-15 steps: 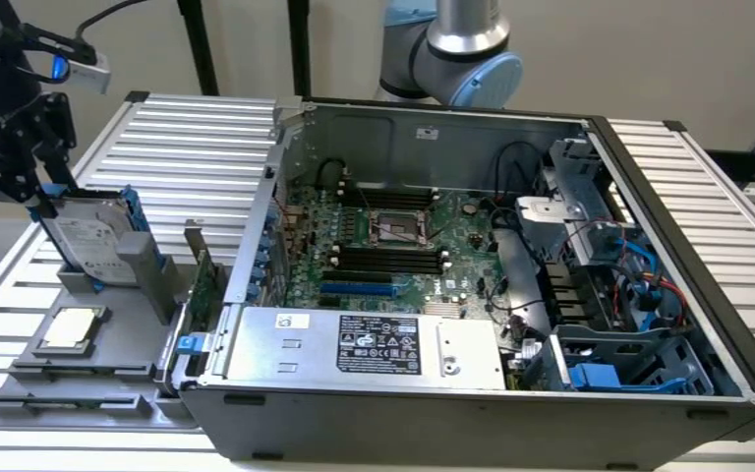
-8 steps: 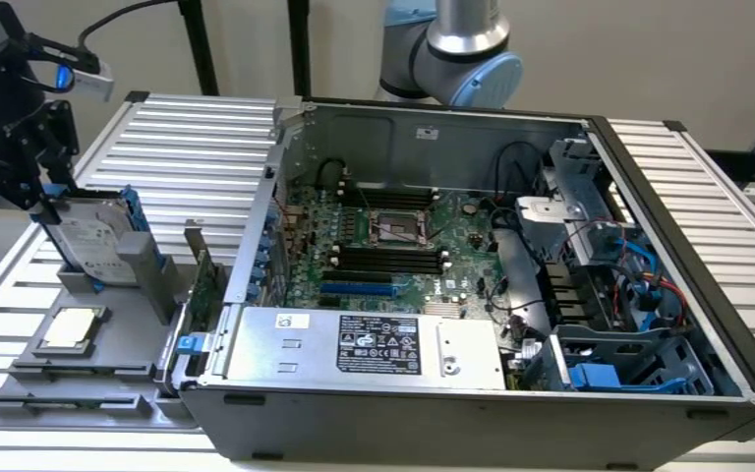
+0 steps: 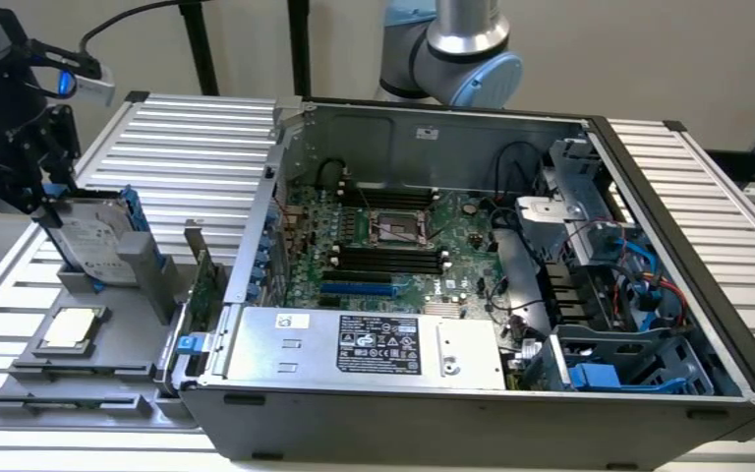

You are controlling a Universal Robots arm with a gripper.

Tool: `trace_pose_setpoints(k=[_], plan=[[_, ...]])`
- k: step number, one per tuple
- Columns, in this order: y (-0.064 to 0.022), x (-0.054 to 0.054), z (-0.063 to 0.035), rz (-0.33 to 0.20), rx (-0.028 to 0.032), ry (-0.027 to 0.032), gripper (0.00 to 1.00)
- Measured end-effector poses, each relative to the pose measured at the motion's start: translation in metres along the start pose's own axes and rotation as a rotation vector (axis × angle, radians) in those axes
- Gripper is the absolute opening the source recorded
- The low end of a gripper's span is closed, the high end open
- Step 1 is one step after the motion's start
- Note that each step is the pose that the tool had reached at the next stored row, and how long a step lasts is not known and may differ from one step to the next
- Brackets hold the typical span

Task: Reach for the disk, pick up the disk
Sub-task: 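Pick up the disk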

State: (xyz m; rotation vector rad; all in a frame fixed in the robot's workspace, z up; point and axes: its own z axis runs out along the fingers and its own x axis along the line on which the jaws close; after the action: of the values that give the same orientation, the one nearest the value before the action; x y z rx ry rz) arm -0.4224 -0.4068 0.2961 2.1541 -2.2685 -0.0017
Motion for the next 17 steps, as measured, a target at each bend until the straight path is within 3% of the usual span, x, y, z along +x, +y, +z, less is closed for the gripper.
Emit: trace_pose_setpoints(k=[11,14,15,17], plan=[[0.0000,-0.0001,0.0008,-0.017,0.0010,0.0000,0.48],[0.0000,-0.0001,0.0008,-0.019,0.0011,0.0001,0.46],[0.0000,-0.0001,0.0009,-0.019,0.0011,0.0000,0.39],[0.0000,-0.0001,0.0009,-0.019,0.0011,0.0000,0.39]])
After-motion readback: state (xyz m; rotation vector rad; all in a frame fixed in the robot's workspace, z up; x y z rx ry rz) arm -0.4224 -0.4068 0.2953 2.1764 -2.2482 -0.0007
